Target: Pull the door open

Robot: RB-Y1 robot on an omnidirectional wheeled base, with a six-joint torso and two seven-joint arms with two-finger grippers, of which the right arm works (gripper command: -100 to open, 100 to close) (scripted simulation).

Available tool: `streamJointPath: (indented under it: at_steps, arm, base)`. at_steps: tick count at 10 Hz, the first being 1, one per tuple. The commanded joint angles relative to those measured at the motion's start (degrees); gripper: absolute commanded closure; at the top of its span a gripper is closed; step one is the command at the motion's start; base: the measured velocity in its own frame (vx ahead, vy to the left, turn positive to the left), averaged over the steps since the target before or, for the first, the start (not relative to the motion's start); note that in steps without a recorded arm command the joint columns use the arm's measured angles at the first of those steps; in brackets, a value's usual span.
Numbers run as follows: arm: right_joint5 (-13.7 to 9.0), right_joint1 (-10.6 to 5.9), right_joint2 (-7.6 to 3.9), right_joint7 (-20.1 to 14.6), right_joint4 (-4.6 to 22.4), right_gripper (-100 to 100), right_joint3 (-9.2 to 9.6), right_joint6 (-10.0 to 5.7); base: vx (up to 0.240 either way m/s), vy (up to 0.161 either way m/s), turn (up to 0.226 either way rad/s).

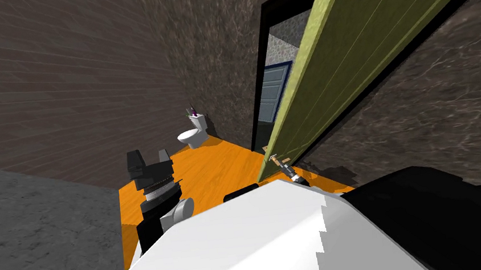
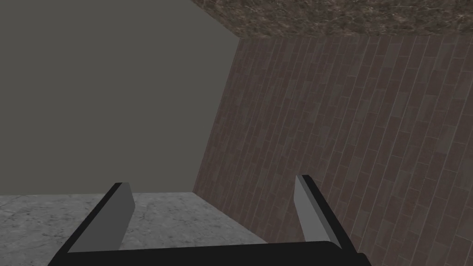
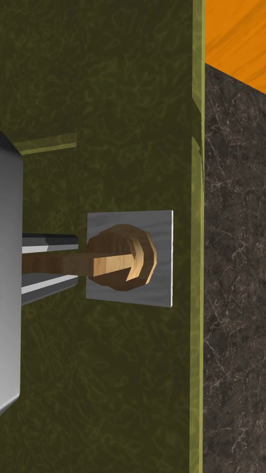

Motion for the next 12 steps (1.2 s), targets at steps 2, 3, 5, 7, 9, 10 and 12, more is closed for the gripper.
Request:
streamJointPath:
  at_steps: [2,3,5,7,9,10,12]
  arm:
    - [-0.04,-0.24,-0.21,0.15,0.86,100,0.04,-0.41]
    - [-0.08,-0.41,-0.29,0.21,1.15,100,0.05,-0.56]
    - [-0.15,-0.76,-0.45,0.32,1.76,100,0.06,-0.87]
    - [-0.20,-1.02,-0.57,0.41,2.21,100,0.07,-1.11]
    - [-0.20,-1.02,-0.57,0.41,2.21,100,0.07,-1.11]
    - [-0.25,-1.26,-0.68,0.48,2.62,100,0.08,-1.32]
    - [-0.25,-1.26,-0.68,0.48,2.62,100,0.08,-1.32]
  base:
    - [-0.189,-0.077,0.174]
    - [-0.217,-0.077,0.176]
    - [-0.212,-0.075,0.169]
    - [-0.163,-0.058,0.124]
    - [-0.096,-0.047,0.052]
    - [-0.095,-0.045,0.125]
    - [-0.082,-0.031,0.063]
